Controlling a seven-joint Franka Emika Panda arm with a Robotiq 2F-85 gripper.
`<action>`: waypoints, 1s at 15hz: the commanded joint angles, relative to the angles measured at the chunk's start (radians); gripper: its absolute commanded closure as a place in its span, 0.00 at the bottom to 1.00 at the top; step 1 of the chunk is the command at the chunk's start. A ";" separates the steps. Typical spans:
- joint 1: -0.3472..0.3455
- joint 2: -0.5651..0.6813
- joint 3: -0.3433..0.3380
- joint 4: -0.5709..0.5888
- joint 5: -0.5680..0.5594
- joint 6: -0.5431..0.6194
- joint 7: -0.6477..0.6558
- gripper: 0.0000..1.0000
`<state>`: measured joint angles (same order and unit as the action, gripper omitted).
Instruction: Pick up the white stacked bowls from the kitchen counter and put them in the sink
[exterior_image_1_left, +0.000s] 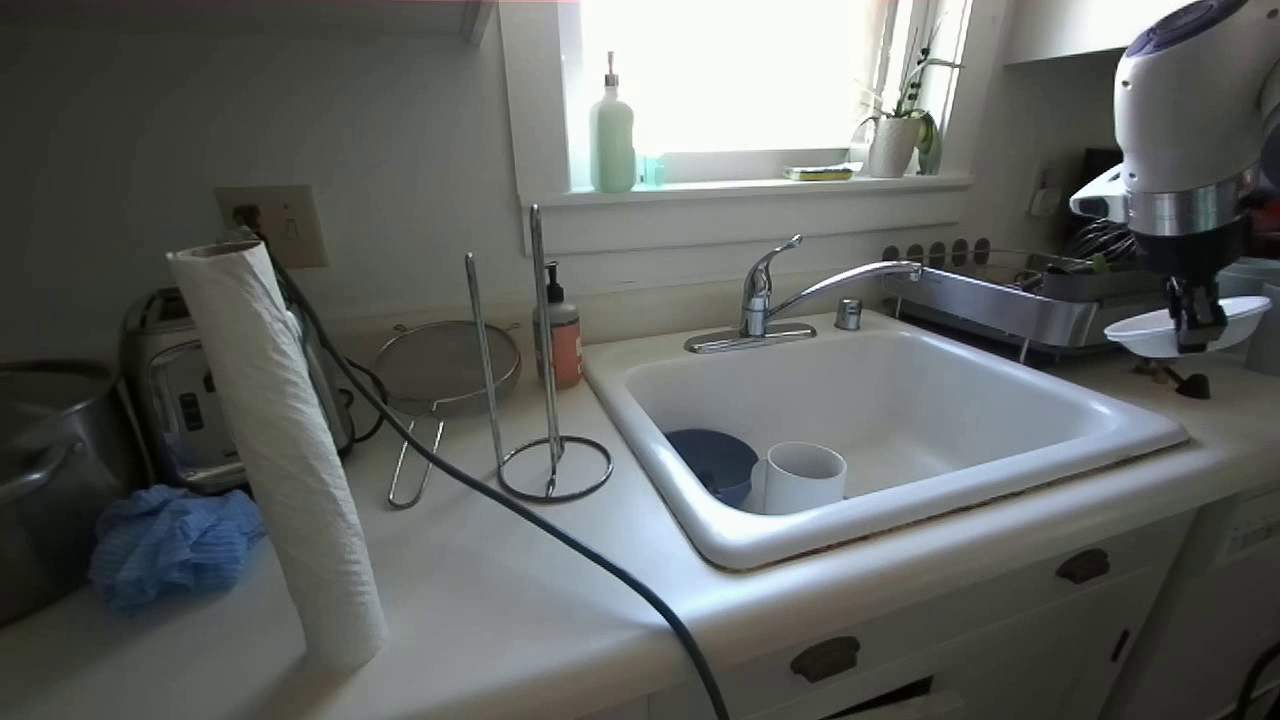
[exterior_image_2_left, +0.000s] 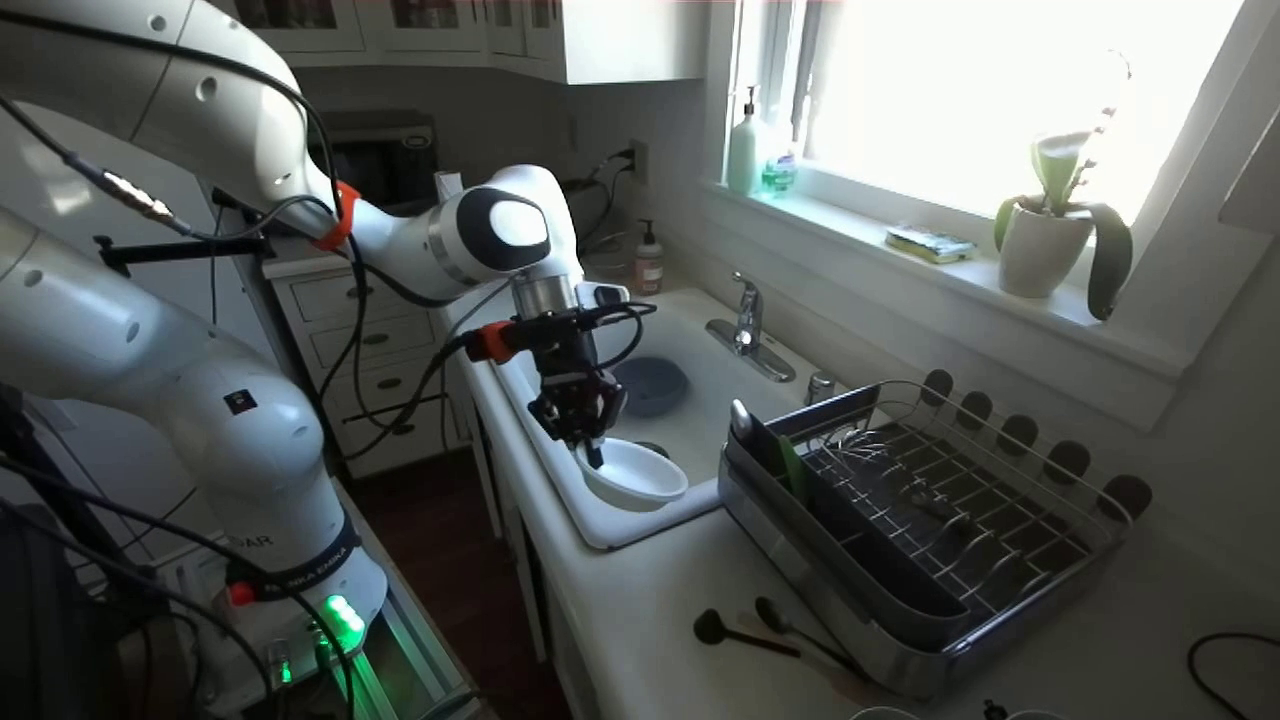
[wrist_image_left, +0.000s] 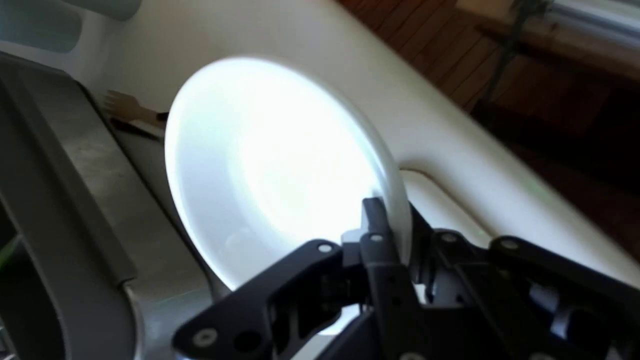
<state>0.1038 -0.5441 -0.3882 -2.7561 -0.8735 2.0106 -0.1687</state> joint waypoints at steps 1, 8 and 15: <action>0.133 -0.158 -0.040 0.000 0.090 -0.120 -0.181 0.97; 0.427 -0.302 -0.118 0.005 0.035 -0.063 -0.194 0.97; 0.465 -0.274 -0.127 0.006 0.056 -0.058 -0.173 0.89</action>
<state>0.5690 -0.8177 -0.5152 -2.7503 -0.8174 1.9529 -0.3417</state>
